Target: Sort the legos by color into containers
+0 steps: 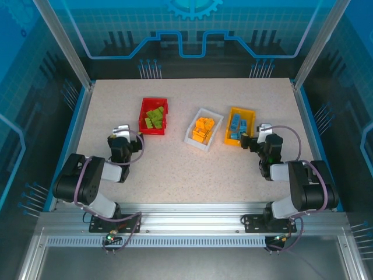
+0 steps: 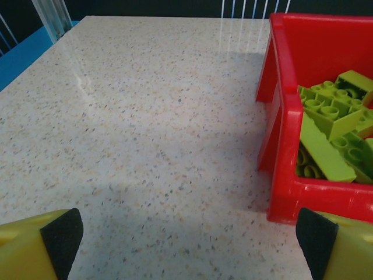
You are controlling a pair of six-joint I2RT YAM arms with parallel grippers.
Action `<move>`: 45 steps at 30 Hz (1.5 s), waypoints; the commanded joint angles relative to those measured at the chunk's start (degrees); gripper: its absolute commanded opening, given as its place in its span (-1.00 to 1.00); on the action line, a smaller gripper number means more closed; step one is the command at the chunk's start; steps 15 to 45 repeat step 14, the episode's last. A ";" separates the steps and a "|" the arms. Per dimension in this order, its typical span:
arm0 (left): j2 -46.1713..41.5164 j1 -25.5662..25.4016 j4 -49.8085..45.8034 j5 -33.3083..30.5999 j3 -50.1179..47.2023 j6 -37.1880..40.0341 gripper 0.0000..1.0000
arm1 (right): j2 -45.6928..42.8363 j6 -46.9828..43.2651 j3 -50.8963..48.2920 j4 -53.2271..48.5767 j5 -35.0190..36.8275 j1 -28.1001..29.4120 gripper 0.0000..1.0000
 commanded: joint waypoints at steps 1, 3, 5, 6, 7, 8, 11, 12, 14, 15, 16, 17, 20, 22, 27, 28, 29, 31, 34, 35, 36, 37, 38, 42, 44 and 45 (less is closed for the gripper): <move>-0.61 2.44 -1.61 4.16 2.86 -2.46 0.98 | 1.44 -1.84 4.83 -2.30 8.79 4.13 1.00; -0.58 2.67 -1.17 4.44 2.75 -2.49 0.98 | 1.58 -2.65 4.65 -2.08 9.46 4.94 0.99; -0.53 2.67 -0.93 4.43 2.76 -2.43 0.98 | 1.58 -2.47 4.64 -2.08 9.43 4.82 0.99; -0.52 2.71 -1.09 4.36 2.78 -2.51 0.98 | 1.58 -2.49 4.63 -1.96 9.42 4.76 1.00; -0.48 2.68 -0.95 4.42 2.70 -2.43 0.98 | 1.62 -2.48 4.64 -2.04 9.35 4.80 1.00; -0.50 2.67 -1.09 4.37 2.78 -2.49 0.98 | 1.58 -2.51 4.64 -2.04 9.33 4.76 1.00; -0.46 2.67 -1.17 4.41 2.79 -2.45 0.97 | 1.58 -2.39 4.64 -2.07 9.22 4.66 0.99; -0.46 2.67 -1.16 4.42 2.85 -2.47 0.98 | 1.58 -2.38 4.65 -2.05 9.16 4.67 0.99; -0.49 2.72 -1.12 4.34 2.92 -2.43 0.98 | 1.51 -2.17 4.55 -1.89 9.73 4.66 1.00; -0.49 2.72 -1.12 4.34 2.92 -2.43 0.98 | 1.51 -2.17 4.55 -1.89 9.73 4.66 1.00; -0.49 2.72 -1.12 4.34 2.92 -2.43 0.98 | 1.51 -2.17 4.55 -1.89 9.73 4.66 1.00; -0.49 2.72 -1.12 4.34 2.92 -2.43 0.98 | 1.51 -2.17 4.55 -1.89 9.73 4.66 1.00; -0.49 2.72 -1.12 4.34 2.92 -2.43 0.98 | 1.51 -2.17 4.55 -1.89 9.73 4.66 1.00; -0.49 2.72 -1.12 4.34 2.92 -2.43 0.98 | 1.51 -2.17 4.55 -1.89 9.73 4.66 1.00; -0.49 2.72 -1.12 4.34 2.92 -2.43 0.98 | 1.51 -2.17 4.55 -1.89 9.73 4.66 1.00; -0.49 2.72 -1.12 4.34 2.92 -2.43 0.98 | 1.51 -2.17 4.55 -1.89 9.73 4.66 1.00; -0.49 2.72 -1.12 4.34 2.92 -2.43 0.98 | 1.51 -2.17 4.55 -1.89 9.73 4.66 1.00; -0.49 2.72 -1.12 4.34 2.92 -2.43 0.98 | 1.51 -2.17 4.55 -1.89 9.73 4.66 1.00; -0.49 2.72 -1.12 4.34 2.92 -2.43 0.98 | 1.51 -2.17 4.55 -1.89 9.73 4.66 1.00; -0.49 2.72 -1.12 4.34 2.92 -2.43 0.98 | 1.51 -2.17 4.55 -1.89 9.73 4.66 1.00; -0.49 2.72 -1.12 4.34 2.92 -2.43 0.98 | 1.51 -2.17 4.55 -1.89 9.73 4.66 1.00; -0.49 2.72 -1.12 4.34 2.92 -2.43 0.98 | 1.51 -2.17 4.55 -1.89 9.73 4.66 1.00; -0.49 2.72 -1.12 4.34 2.92 -2.43 0.98 | 1.51 -2.17 4.55 -1.89 9.73 4.66 1.00; -0.49 2.72 -1.12 4.34 2.92 -2.43 0.98 | 1.51 -2.17 4.55 -1.89 9.73 4.66 1.00; -0.49 2.72 -1.12 4.34 2.92 -2.43 0.98 | 1.51 -2.17 4.55 -1.89 9.73 4.66 1.00; -0.49 2.72 -1.12 4.34 2.92 -2.43 0.98 | 1.51 -2.17 4.55 -1.89 9.73 4.66 1.00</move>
